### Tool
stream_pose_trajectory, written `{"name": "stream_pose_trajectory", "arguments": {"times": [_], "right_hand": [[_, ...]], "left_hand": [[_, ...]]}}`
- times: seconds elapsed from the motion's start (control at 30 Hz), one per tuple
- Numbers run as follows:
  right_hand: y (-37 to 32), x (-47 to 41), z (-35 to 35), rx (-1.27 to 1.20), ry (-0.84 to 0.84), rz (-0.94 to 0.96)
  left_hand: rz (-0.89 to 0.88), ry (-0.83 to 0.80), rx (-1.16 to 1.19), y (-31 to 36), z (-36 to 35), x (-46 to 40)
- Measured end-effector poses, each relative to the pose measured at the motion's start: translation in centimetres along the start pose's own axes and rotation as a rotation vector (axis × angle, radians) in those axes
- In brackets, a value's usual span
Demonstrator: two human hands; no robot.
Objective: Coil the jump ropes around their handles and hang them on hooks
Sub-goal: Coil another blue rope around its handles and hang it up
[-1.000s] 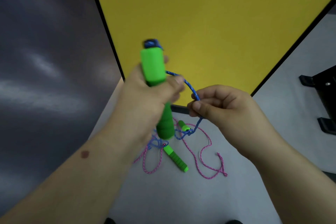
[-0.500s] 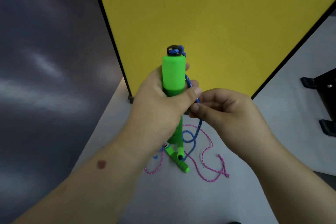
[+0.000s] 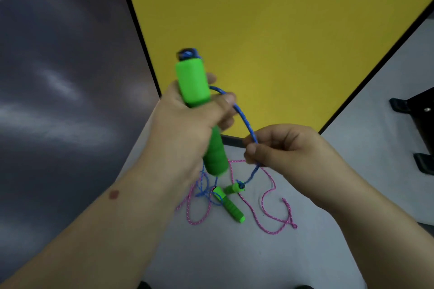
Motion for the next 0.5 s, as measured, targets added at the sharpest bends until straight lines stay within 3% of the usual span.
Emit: {"name": "stream_pose_trajectory", "arguments": {"times": [0.1,0.27,0.4,0.5], "right_hand": [[0.5,0.2,-0.2,0.028,-0.019,-0.030],[-1.4,0.3,-0.1,-0.004,0.005,0.060],[0.0,0.5,-0.3,0.097,-0.070,-0.015],[-0.3,0.4,0.2,0.038,0.012,0.008]], "left_hand": [[0.059,0.046,0.074,0.0,0.9,-0.7],[-0.028,-0.118,-0.188,-0.8,-1.6,1.4],[0.014,0.048,0.101,0.9,0.8,-0.6],[0.007,-0.028,0.021,0.7,0.1,0.0]]}}
Point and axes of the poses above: each hand's wrist, its own x-axis away from the middle knuckle, its own z-axis out of the back of the hand, y = z × x, the point moved 8 cm from there along -x, towards the middle knuckle, and after that the axes turned 6 degrees about y, right-handed, at the moved point
